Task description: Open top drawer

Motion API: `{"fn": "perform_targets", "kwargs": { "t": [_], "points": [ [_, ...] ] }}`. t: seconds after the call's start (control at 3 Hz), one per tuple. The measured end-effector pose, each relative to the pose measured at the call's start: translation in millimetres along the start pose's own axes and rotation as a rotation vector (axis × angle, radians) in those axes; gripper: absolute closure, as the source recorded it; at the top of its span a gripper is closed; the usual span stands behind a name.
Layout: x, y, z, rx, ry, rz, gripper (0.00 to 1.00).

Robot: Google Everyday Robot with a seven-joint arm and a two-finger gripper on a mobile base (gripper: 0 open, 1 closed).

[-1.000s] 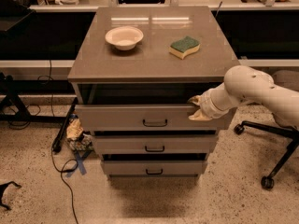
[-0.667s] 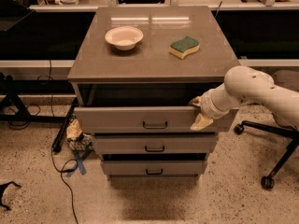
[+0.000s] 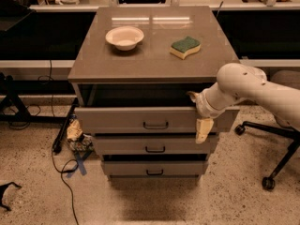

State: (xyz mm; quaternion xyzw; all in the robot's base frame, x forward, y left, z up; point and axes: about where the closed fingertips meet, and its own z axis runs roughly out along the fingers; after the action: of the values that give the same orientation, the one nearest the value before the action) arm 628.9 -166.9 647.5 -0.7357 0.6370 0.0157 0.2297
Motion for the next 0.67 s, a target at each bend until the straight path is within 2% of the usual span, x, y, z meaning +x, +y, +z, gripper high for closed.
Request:
{"fn": "perform_targets", "kwargs": {
  "t": [0.33,0.67],
  "points": [
    [-8.4,8.0,2.1,-0.072,0.038,-0.01,0.0],
    [-4.9,20.2,0.5,-0.125,0.062,0.022,0.0]
  ]
}}
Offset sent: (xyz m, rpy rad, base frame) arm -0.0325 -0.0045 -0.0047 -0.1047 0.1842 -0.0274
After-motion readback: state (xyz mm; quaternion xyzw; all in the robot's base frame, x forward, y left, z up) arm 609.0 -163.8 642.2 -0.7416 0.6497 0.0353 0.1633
